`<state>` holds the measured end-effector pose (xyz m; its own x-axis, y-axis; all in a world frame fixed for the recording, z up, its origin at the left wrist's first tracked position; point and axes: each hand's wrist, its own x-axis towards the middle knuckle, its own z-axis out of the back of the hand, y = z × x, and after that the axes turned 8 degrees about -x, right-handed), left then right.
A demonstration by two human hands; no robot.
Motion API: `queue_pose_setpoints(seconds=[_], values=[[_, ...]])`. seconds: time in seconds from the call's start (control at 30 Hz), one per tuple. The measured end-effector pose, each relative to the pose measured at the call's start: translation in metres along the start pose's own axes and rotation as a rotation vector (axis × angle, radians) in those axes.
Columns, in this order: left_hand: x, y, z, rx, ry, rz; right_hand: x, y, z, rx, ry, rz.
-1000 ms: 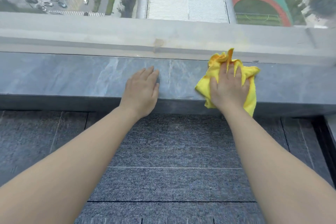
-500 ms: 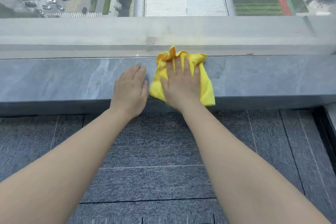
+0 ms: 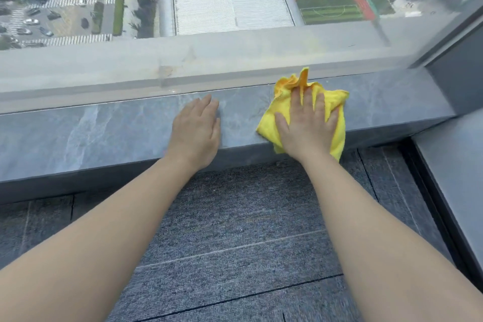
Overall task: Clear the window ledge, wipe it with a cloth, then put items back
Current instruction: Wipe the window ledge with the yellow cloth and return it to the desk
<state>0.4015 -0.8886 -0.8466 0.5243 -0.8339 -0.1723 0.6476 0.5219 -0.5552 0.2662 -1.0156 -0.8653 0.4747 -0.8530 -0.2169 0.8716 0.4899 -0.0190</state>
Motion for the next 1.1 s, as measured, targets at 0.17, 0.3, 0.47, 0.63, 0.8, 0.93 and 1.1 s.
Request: queue_pose_setpoints(seconds=[0.17, 0.3, 0.47, 0.63, 0.8, 0.93, 1.1], values=[[0.003, 0.005, 0.005, 0.0, -0.028, 0.003, 0.024, 0.014, 0.009, 0.119, 0.057, -0.272], [0.0, 0.005, 0.001, -0.016, -0.021, 0.001, 0.032, 0.036, 0.013, 0.136, 0.076, -0.291], [0.007, -0.004, -0.005, -0.029, -0.034, -0.037, 0.013, 0.04, 0.004, 0.036, -0.046, 0.124], [0.018, -0.021, -0.014, -0.037, -0.045, -0.08, 0.004, -0.011, 0.004, 0.057, -0.057, 0.496], [0.025, -0.045, -0.032, -0.006, -0.011, -0.17, 0.004, -0.07, -0.003, 0.04, -0.059, 0.2], [0.033, -0.063, -0.047, 0.061, 0.049, -0.206, 0.018, -0.097, 0.001, 0.033, -0.032, -0.079], [0.042, -0.064, -0.056, 0.118, 0.025, -0.226, 0.049, -0.076, 0.013, 0.151, 0.059, -0.366]])
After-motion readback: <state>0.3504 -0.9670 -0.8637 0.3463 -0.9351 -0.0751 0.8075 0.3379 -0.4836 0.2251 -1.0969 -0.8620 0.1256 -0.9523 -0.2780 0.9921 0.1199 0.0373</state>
